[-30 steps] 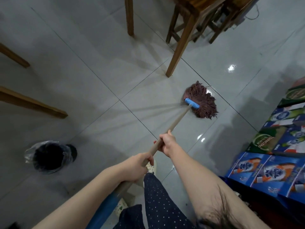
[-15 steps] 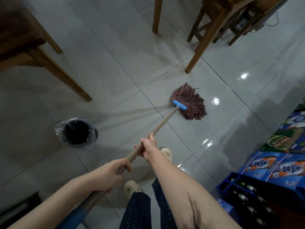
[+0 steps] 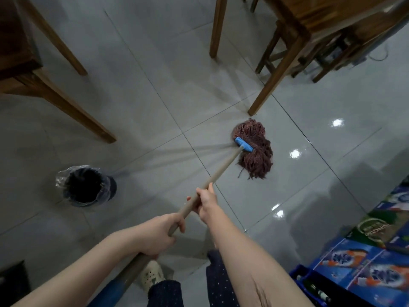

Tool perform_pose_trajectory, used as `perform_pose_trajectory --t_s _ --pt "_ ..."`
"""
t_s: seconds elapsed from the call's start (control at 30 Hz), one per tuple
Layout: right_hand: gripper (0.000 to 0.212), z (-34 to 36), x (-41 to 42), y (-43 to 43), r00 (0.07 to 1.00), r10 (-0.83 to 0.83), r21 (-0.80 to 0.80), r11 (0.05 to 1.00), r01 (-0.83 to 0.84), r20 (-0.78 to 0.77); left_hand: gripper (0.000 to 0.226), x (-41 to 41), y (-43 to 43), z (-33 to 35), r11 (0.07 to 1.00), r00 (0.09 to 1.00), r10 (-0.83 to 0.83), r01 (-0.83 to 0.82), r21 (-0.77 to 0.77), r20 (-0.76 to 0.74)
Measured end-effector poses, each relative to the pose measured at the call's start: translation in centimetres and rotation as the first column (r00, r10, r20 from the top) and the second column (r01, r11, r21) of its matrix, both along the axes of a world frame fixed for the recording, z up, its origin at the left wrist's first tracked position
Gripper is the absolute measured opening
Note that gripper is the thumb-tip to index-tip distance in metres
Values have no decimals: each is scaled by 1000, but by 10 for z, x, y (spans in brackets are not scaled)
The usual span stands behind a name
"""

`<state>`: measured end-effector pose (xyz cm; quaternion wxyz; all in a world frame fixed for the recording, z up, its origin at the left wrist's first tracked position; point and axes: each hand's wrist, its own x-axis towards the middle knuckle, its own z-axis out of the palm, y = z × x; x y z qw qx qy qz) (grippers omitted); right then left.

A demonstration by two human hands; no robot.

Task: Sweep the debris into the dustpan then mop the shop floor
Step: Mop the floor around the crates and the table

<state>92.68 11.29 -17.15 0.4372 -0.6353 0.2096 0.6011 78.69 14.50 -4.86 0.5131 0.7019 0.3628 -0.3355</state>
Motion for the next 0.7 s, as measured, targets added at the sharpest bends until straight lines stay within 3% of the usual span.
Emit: perform_pose_trajectory --t_s 0.2,0.33,0.53,0.7 --pt "68 -15 145 11 993 -5 -44 999 10 114 28 144 6 -25 998 997 56 -54 -29 44" --pt "67 -20 202 10 989 -3 -78 997 15 149 28 196 -1 -36 991 988 123 -117 -67 96" --pt "72 -19 185 1 992 35 -106 994 -22 122 26 168 -19 -36 981 968 193 -187 -57 159" --pt "76 -10 125 -22 985 125 -137 985 -109 116 22 104 -51 -26 932 918 356 -335 -139 176"
